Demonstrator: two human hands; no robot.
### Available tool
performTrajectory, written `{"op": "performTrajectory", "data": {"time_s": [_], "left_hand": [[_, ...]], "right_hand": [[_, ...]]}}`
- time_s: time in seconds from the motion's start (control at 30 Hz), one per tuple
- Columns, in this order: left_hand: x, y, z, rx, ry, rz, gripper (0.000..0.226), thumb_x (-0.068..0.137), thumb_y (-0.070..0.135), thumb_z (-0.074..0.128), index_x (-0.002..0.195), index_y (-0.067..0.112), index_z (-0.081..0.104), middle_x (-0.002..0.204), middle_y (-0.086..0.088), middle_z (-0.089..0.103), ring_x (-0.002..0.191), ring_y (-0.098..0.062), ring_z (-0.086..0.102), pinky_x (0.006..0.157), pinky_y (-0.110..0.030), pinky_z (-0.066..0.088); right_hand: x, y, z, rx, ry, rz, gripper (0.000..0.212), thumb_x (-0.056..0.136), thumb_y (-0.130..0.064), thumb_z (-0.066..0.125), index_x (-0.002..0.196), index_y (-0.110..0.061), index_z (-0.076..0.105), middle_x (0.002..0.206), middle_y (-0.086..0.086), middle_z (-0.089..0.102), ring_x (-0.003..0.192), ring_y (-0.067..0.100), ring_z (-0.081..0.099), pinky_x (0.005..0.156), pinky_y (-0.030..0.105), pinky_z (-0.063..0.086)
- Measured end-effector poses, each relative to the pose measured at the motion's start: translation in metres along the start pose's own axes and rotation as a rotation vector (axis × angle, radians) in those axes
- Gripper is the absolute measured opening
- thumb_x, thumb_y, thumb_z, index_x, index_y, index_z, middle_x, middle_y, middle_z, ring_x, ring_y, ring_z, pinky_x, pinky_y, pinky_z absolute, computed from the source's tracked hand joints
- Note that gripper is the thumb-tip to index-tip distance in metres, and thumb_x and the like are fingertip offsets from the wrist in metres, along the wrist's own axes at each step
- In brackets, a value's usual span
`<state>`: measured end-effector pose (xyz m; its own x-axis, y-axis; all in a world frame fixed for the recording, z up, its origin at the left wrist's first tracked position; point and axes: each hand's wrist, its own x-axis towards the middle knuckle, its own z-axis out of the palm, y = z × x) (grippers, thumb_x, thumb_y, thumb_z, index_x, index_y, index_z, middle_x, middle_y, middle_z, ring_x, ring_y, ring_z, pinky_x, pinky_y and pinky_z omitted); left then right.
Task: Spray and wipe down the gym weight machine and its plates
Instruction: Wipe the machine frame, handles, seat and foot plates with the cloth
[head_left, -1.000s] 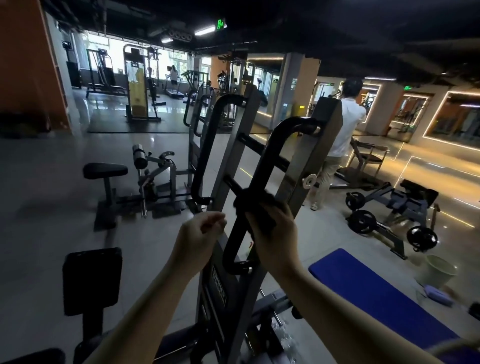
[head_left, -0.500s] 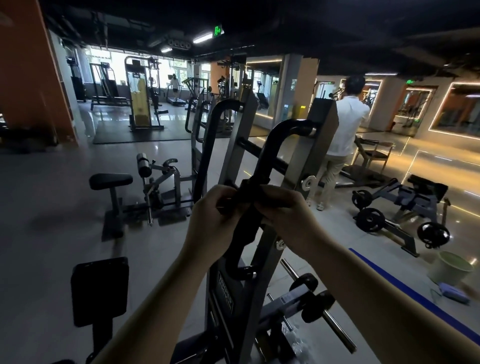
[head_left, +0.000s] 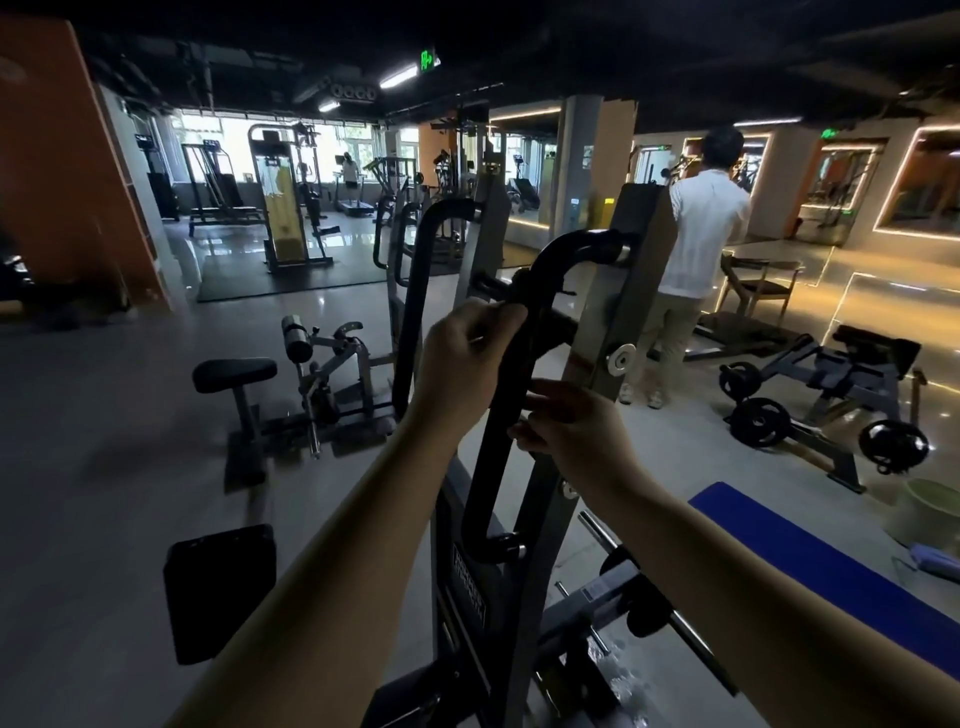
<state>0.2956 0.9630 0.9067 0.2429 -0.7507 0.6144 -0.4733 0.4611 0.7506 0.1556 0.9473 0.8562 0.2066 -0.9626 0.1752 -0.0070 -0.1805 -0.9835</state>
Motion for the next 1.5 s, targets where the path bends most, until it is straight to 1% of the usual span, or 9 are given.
{"op": "performTrajectory", "data": {"time_s": [0.2,0.27,0.43,0.67,0.83,0.97,1.1,1.3,1.5], "left_hand": [[0.0,-0.014,0.004,0.078,-0.024,0.003,0.063,0.092,0.037,0.073,0.146,0.025,0.045,0.109,0.008,0.057,0.103,-0.003,0.06,0.084,-0.013,0.052],[-0.001,-0.019,0.006,0.185,-0.057,0.039,0.049,0.096,0.04,0.066,0.14,0.021,0.054,0.112,0.003,0.053,0.105,-0.012,0.057,0.088,-0.027,0.052],[-0.017,-0.032,0.016,0.191,-0.023,0.097,0.033,0.1,0.034,0.063,0.13,0.019,0.064,0.106,0.013,0.067,0.09,0.01,0.061,0.079,-0.008,0.05],[-0.031,-0.053,0.02,0.308,0.031,0.135,0.045,0.101,0.035,0.06,0.142,0.018,0.054,0.11,0.009,0.054,0.109,-0.007,0.052,0.091,-0.028,0.047],[-0.071,-0.08,0.032,0.308,0.068,0.067,0.057,0.101,0.035,0.053,0.154,0.024,0.035,0.131,-0.005,0.049,0.117,0.005,0.026,0.096,-0.031,0.037],[-0.126,-0.13,0.036,0.377,0.01,-0.007,0.056,0.101,0.03,0.053,0.153,0.022,0.035,0.127,-0.005,0.052,0.112,-0.009,0.039,0.097,-0.036,0.043],[-0.17,-0.16,0.041,0.391,-0.016,-0.111,0.054,0.101,0.024,0.06,0.15,0.022,0.037,0.118,-0.003,0.051,0.1,-0.015,0.041,0.081,-0.047,0.052],[-0.135,-0.148,0.032,0.273,-0.094,-0.032,0.04,0.099,0.016,0.062,0.138,0.016,0.051,0.127,-0.001,0.053,0.113,-0.016,0.042,0.094,-0.036,0.044],[-0.132,-0.147,0.027,0.117,-0.064,-0.07,0.055,0.095,0.013,0.066,0.146,0.011,0.046,0.137,-0.008,0.046,0.131,-0.017,0.038,0.103,-0.01,0.037]], "right_hand": [[0.003,0.02,-0.003,-0.069,0.023,0.031,0.034,0.094,0.013,0.052,0.118,-0.003,0.072,0.095,0.006,0.078,0.083,0.025,0.076,0.074,0.03,0.063],[0.003,0.028,-0.004,-0.073,0.006,0.057,0.037,0.094,0.015,0.05,0.121,0.0,0.07,0.102,0.01,0.078,0.081,0.024,0.076,0.078,0.034,0.064],[0.0,0.042,-0.003,-0.054,-0.022,0.106,0.046,0.087,0.023,0.044,0.119,0.004,0.07,0.105,0.015,0.076,0.083,0.028,0.077,0.078,0.035,0.064],[-0.003,0.054,-0.001,-0.108,-0.052,0.128,0.048,0.087,0.022,0.044,0.108,-0.01,0.074,0.1,0.008,0.078,0.082,0.02,0.077,0.08,0.034,0.064],[0.001,0.063,-0.002,-0.108,-0.07,0.128,0.042,0.084,0.017,0.057,0.108,-0.011,0.077,0.098,0.004,0.079,0.086,0.025,0.077,0.089,0.048,0.061],[-0.001,0.067,0.0,-0.038,-0.055,0.152,0.058,0.08,0.024,0.044,0.09,-0.02,0.081,0.093,0.005,0.079,0.084,0.03,0.076,0.087,0.047,0.062],[0.0,0.079,0.005,-0.146,-0.021,0.155,0.056,0.085,0.021,0.036,0.101,-0.015,0.076,0.09,0.0,0.078,0.08,0.026,0.075,0.082,0.041,0.063],[0.006,0.071,0.01,-0.236,-0.04,0.169,0.056,0.079,0.009,0.035,0.087,-0.027,0.077,0.084,0.002,0.079,0.08,0.023,0.076,0.089,0.042,0.06],[0.011,0.077,0.007,-0.116,-0.05,0.15,0.054,0.082,0.025,0.034,0.091,-0.009,0.075,0.091,0.01,0.078,0.075,0.029,0.074,0.083,0.052,0.062]]}}
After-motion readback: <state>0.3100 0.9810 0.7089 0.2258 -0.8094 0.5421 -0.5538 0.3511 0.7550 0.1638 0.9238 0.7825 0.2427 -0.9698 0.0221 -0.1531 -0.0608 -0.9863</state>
